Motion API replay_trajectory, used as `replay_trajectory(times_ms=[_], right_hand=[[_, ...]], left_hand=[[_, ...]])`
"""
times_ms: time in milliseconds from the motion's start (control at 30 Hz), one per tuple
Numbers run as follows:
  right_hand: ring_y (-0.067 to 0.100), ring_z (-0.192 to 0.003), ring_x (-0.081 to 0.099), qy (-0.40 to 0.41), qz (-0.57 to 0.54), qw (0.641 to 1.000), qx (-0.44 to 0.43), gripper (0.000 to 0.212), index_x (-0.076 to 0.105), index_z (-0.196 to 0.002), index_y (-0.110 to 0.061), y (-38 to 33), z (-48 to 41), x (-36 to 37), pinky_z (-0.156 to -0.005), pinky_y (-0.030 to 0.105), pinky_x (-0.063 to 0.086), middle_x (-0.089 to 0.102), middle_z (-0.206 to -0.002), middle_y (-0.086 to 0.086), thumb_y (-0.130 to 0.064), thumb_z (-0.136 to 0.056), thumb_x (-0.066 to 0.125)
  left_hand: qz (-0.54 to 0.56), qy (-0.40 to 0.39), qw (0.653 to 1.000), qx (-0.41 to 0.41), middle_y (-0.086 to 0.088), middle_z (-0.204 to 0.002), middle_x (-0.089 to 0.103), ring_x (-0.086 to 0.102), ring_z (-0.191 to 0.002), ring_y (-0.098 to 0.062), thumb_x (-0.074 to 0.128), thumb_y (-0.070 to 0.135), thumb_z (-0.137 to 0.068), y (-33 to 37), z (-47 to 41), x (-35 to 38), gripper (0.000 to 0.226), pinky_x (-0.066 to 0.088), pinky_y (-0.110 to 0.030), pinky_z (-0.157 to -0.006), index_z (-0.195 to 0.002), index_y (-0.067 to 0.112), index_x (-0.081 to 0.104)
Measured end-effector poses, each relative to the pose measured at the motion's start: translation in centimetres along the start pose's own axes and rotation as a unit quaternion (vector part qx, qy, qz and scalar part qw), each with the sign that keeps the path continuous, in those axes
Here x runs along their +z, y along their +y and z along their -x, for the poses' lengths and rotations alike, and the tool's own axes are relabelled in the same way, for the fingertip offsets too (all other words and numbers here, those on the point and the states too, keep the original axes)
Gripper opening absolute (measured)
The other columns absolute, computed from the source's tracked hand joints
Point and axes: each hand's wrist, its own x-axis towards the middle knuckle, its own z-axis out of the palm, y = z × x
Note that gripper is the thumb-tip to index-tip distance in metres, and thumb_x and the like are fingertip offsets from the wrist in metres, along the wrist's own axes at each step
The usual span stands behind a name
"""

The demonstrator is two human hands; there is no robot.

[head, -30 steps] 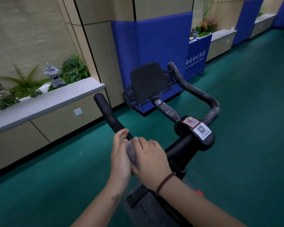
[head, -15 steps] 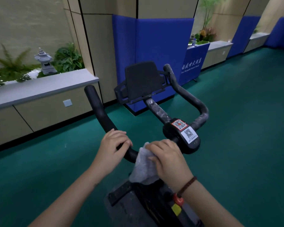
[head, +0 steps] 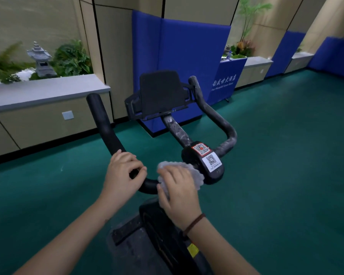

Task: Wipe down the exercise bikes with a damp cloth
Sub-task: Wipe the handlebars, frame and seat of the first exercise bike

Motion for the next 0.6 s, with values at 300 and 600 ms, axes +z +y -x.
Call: replay_trajectory(times_ms=[300, 600], right_hand=[[0.020, -0.094, 0.050, 0.052, 0.070, 0.994, -0.069, 0.027, 0.057, -0.104, -0.011, 5.9, -0.7, -1.4, -0.089, 0.032, 0.035, 0.065, -0.094, 0.008, -0.015, -0.079, 0.046], [0.017, -0.089, 0.049, 0.166, -0.042, 0.985, 0.024, 0.027, 0.054, -0.105, -0.014, 8.9, -1.2, -6.2, -0.080, 0.027, 0.033, 0.063, -0.095, 0.010, -0.028, -0.093, 0.035]], left_hand=[[-0.095, -0.017, 0.995, 0.027, 0.001, -0.063, 0.059, 0.051, -0.074, -0.022, 0.036, 0.044, -0.079, 0.8, -0.5, -0.3, 0.049, 0.035, -0.039, -0.089, -0.062, 0.011, 0.068], [-0.135, -0.012, 0.990, 0.035, 0.004, -0.052, 0.055, 0.048, -0.064, -0.019, 0.031, 0.046, -0.080, 1.4, -1.7, -0.2, 0.053, 0.025, -0.029, -0.074, -0.053, 0.012, 0.062]])
